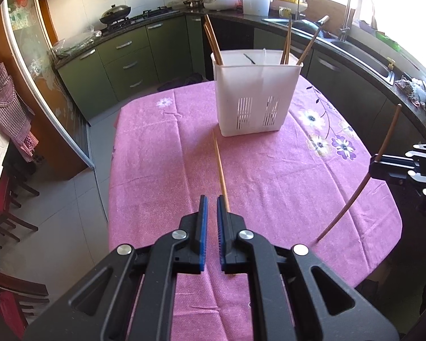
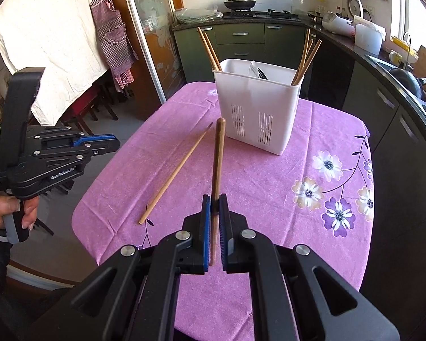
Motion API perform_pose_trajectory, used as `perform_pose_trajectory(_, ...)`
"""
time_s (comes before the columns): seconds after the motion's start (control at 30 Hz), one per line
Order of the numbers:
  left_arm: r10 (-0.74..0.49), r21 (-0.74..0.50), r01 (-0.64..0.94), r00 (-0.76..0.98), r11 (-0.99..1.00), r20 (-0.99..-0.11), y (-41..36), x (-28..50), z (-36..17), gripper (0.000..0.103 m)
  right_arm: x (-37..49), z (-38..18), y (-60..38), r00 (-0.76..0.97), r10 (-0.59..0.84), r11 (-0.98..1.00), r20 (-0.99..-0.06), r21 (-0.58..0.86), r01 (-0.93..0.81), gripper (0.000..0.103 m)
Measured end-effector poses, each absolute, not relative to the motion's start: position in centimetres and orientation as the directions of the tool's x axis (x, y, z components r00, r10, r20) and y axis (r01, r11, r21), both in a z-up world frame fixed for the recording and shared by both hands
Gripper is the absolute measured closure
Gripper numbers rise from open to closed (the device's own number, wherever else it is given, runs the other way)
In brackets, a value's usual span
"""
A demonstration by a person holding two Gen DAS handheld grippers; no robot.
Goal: Organize utensils
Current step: 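Lift the chopstick upright with the right tool while the left tool holds its chopstick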
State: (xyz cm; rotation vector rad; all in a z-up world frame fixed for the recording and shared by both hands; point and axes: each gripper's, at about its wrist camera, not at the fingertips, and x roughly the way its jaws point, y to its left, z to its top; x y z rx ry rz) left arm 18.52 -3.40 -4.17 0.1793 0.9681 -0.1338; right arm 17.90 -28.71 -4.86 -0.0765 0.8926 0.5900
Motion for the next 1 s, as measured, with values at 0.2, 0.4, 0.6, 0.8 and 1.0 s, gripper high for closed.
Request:
perform_pose_trajectory(0.2,-0.123,-0.060,0.203,0.313,0.977,-0.942,-3.9,25.1,-10.1,0.083,17.7,-5.0,-28.7,0.482,0.457,0.837,-0.748,0.179,-0.516,0.096)
perform_pose_trajectory(0.4,-0.114,-0.088,0.131,0.211,0.987,-0.971,-5.6,30.9,-13.9,0.083,17.7,-5.1,-28.7,0.478,0.454,0.837,-0.752,0.176,-0.519,0.096)
perform_pose_trajectory(0.6,-0.044,-0.034,0.053,0.203,0.998,-0.978,-6.4,34.1,-15.7,0.083,17.6,-5.3,-28.8,0.467,0.477,0.823,-0.745,0.191,-0.535,0.096)
perform_pose_trajectory(0.8,0.010,0.016,0.042,0.151,0.999,-0.988,-7.4,34.9,-17.2,0.087,17.9,-5.7,-29.2,0.457,0.493,0.816,-0.740,0.211,-0.538,0.096)
perform_pose_trajectory(1.0,0.041,0.049,0.052,0.135,0.997,-0.990,-8.3,34.6,-17.8,0.096,18.0,-6.0,-29.8,0.459,0.501,0.815,-0.734,0.222,-0.535,0.096)
